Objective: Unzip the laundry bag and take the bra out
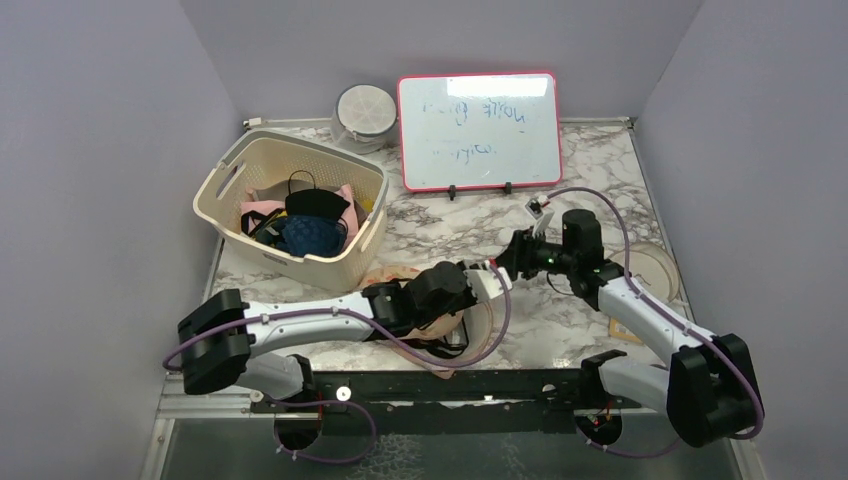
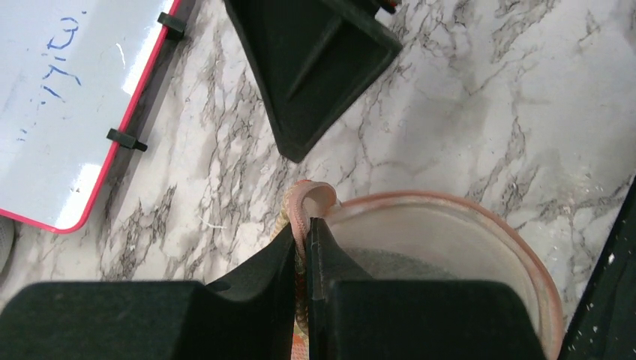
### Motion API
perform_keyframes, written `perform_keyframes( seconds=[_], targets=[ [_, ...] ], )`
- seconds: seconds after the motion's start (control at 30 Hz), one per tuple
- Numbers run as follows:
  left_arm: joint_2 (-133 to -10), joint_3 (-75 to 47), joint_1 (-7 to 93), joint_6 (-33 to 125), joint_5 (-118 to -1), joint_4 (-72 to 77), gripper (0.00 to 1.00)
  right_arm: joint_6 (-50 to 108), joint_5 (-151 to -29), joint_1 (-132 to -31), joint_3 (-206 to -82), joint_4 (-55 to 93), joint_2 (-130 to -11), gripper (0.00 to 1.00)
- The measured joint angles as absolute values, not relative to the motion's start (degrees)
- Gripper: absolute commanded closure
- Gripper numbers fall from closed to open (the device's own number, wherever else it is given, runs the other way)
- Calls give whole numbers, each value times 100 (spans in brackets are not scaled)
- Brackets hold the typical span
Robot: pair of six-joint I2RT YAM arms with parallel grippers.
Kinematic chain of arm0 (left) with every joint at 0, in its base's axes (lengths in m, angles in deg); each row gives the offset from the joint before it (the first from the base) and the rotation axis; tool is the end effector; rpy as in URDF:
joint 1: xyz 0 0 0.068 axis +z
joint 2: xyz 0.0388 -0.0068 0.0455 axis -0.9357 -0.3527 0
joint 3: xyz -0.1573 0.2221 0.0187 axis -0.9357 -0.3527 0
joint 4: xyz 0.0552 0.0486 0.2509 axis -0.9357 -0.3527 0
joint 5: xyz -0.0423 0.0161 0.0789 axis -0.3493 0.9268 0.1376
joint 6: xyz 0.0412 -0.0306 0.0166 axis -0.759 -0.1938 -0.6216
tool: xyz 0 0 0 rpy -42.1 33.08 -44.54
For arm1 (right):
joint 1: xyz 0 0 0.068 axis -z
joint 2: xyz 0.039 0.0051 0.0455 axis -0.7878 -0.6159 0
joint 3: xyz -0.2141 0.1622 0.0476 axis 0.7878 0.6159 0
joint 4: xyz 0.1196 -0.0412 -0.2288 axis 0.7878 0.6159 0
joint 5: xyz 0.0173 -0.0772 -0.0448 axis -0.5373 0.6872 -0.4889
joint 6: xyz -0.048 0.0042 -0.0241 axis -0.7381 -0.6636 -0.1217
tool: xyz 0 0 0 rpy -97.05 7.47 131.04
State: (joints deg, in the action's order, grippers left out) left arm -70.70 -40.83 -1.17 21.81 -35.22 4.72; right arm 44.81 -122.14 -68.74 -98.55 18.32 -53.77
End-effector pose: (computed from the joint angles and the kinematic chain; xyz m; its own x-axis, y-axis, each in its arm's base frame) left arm 0.1066 -0.2721 0.2551 0.0385 0.5030 -0.8634 0.8345 0.4592 0.3047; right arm 0.2089 0.0869 0.2064 -0.7804 0.0746 -0.6208 -0.4643 0.5959 0.6553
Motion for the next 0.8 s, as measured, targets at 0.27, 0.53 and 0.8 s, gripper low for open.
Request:
perform_keyframes(
  seconds=[0.27,0.53,0.8],
  targets=[
    [-8373,-2772,5,2078,-3538,190,100,4473,-12018,-6874,-9523,1976,-5145,39],
    [-9188,-1963,324,2238,-3573,139,94,4621,-10903,-6852,-9471,2601,-4415,31],
    [-9783,-1364,510,2244,-3706,157,70,5100,-9762,-6852,-9532,3176,-4065,27]
  ],
)
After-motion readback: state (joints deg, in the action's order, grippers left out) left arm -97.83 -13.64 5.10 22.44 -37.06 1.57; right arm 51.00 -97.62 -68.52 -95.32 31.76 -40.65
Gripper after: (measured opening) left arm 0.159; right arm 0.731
